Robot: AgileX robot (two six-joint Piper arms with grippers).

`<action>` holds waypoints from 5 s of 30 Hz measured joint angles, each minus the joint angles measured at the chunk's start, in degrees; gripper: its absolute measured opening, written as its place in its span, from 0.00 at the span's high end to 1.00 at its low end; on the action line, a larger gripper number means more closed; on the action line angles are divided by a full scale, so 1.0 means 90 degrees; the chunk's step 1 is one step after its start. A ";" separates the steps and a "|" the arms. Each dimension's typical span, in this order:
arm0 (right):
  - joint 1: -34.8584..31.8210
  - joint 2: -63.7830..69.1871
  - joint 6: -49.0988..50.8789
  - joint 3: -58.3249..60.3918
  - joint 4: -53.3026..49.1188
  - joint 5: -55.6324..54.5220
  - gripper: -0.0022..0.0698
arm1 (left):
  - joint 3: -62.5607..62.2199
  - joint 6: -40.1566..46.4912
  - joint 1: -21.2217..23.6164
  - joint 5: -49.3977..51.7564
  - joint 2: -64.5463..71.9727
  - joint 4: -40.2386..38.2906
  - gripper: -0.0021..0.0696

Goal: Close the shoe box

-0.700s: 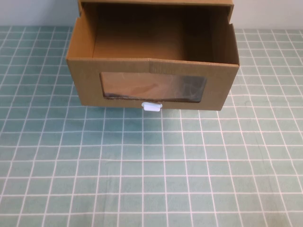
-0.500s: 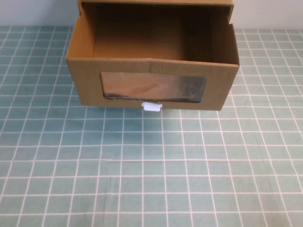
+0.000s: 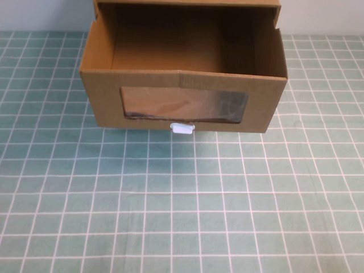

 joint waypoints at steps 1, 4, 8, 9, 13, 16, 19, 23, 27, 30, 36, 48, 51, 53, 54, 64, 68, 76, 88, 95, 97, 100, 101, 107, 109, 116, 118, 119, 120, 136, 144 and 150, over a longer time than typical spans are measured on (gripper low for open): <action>0.0000 0.0000 0.0000 0.0000 0.0000 0.0000 0.99 | 0.0000 0.0000 0.0000 0.0000 0.0000 0.0000 0.98; 0.0000 0.0000 0.0000 0.0000 0.0000 0.0000 0.99 | 0.0000 0.0000 0.0000 0.0000 0.0000 0.0057 0.98; 0.0000 0.0000 0.0000 0.0000 0.0000 0.0000 0.99 | 0.0000 0.0000 0.0000 0.0000 0.0000 0.0135 0.98; 0.0000 0.0000 0.0000 0.0000 0.0000 0.0000 0.99 | 0.0000 0.0000 0.0000 0.0000 0.0000 0.0135 0.98; 0.0000 0.0000 0.0000 0.0000 0.0000 0.0000 0.99 | 0.0000 0.0000 0.0000 0.0000 0.0000 0.0144 0.98; 0.0000 0.0000 0.0000 0.0000 0.0000 0.0000 0.99 | 0.0000 0.0000 0.0000 0.0000 0.0000 0.0129 0.98; 0.0000 0.0000 0.0000 0.0000 0.0000 0.0000 0.99 | 0.0000 -0.0098 0.0000 -0.0138 0.0000 -0.0199 0.98; 0.0000 0.0000 0.0000 0.0000 0.0000 0.0000 0.99 | 0.0000 -0.0508 0.0000 -0.0887 0.0000 -0.0910 0.98; 0.0000 0.0000 0.0000 0.0000 0.0000 0.0000 0.99 | 0.0000 -0.0855 0.0000 -0.1754 0.0000 -0.1509 0.98; 0.0000 0.0000 0.0000 0.0000 0.0000 0.0000 0.99 | 0.0000 -0.0932 0.0000 -0.2146 0.0000 -0.1628 0.98; 0.0000 0.0000 0.0000 0.0000 0.0000 0.0000 0.99 | -0.0473 -0.1339 0.0008 -0.1130 0.0455 -0.1935 0.98; 0.0000 0.0000 0.0000 0.0000 0.0010 0.0000 0.99 | -0.5026 0.1323 0.0008 0.2198 0.4789 -0.2580 0.98; 0.0000 0.0000 0.0000 0.0000 0.0010 0.0000 0.99 | -0.6174 0.2334 0.0008 0.2654 0.5936 -0.3206 0.98; 0.0000 0.0000 0.0000 0.0000 0.0010 0.0000 0.99 | -0.6917 0.2955 0.0008 0.2745 0.6705 -0.3651 0.98; 0.0000 0.0000 0.0000 0.0000 0.0014 0.0000 0.99 | -0.7196 0.3170 0.0008 0.2760 0.7065 -0.3804 0.98; 0.0000 0.0000 0.0000 0.0000 0.0014 0.0000 0.99 | -1.0295 0.4458 -0.0620 0.2605 0.9703 -0.4305 0.98; 0.0000 0.0000 0.0000 0.0000 0.0014 0.0000 0.99 | -1.1045 0.4590 -0.0794 0.2571 1.0512 -0.4305 0.98; 0.0000 0.0000 0.0000 0.0000 0.0014 0.0000 0.99 | -1.1830 0.4685 -0.0835 0.2521 1.1603 -0.4308 0.98; 0.0000 0.0000 0.0000 0.0000 0.0986 -0.0908 0.99 | -1.1898 0.4709 -0.0828 0.2512 1.1798 -0.4343 0.98; 0.0000 0.0000 0.0167 0.0000 0.2597 -0.2488 0.99 | -1.1898 0.4709 -0.0828 0.2512 1.1798 -0.4343 0.98; 0.0000 0.0000 0.0417 0.0000 0.2945 -0.2637 0.99 | -1.1902 0.4709 -0.0828 0.2512 1.1798 -0.4343 0.98; 0.0000 0.0000 0.0574 -0.0236 0.3295 -0.1892 0.99 | -1.1912 0.4709 -0.0838 0.2512 1.1798 -0.4343 0.98; 0.0000 0.0000 0.0610 -0.0445 0.3327 -0.1488 0.99 | -1.1912 0.4709 -0.0838 0.2512 1.1798 -0.4343 0.98; 0.0000 0.1124 0.0098 -0.2356 0.3304 0.1220 0.99 | -1.1917 0.4709 -0.0838 0.2512 1.1801 -0.4343 0.98; 0.0000 0.1824 -0.0357 -0.3027 0.3274 0.2358 0.99 | -1.1927 0.4709 -0.0838 0.2512 1.1801 -0.4343 0.98; 0.0000 0.4590 -0.1569 -0.4756 0.3252 0.4294 0.99 | -1.1927 0.4709 -0.0838 0.2512 1.1801 -0.4343 0.98; 0.0000 0.5200 -0.1890 -0.5062 0.3310 0.4350 0.99 | -1.1927 0.4709 -0.0838 0.2512 1.1801 -0.4343 0.98; 0.0000 0.5522 -0.2033 -0.5235 0.3362 0.4350 0.99 | -1.1927 0.4709 -0.0838 0.2512 1.1801 -0.4343 0.98; 0.0051 0.5829 -0.2133 -0.5411 0.3392 0.4350 0.99 | -1.1927 0.4709 -0.0838 0.2512 1.1801 -0.4343 0.98; 0.3577 0.8572 -0.1503 -0.7759 0.2539 0.1356 0.99 | -1.1927 0.4718 -0.0838 0.2472 1.1812 -0.4319 0.98; 0.3577 0.9608 -0.1465 -0.8465 0.2470 0.0696 0.99 | -1.1927 0.4718 -0.0838 0.2472 1.1812 -0.4319 0.98; 0.3411 1.0097 -0.1465 -0.9020 0.2470 0.0604 0.99 | -1.1927 0.4718 -0.0838 0.2472 1.1812 -0.4319 0.98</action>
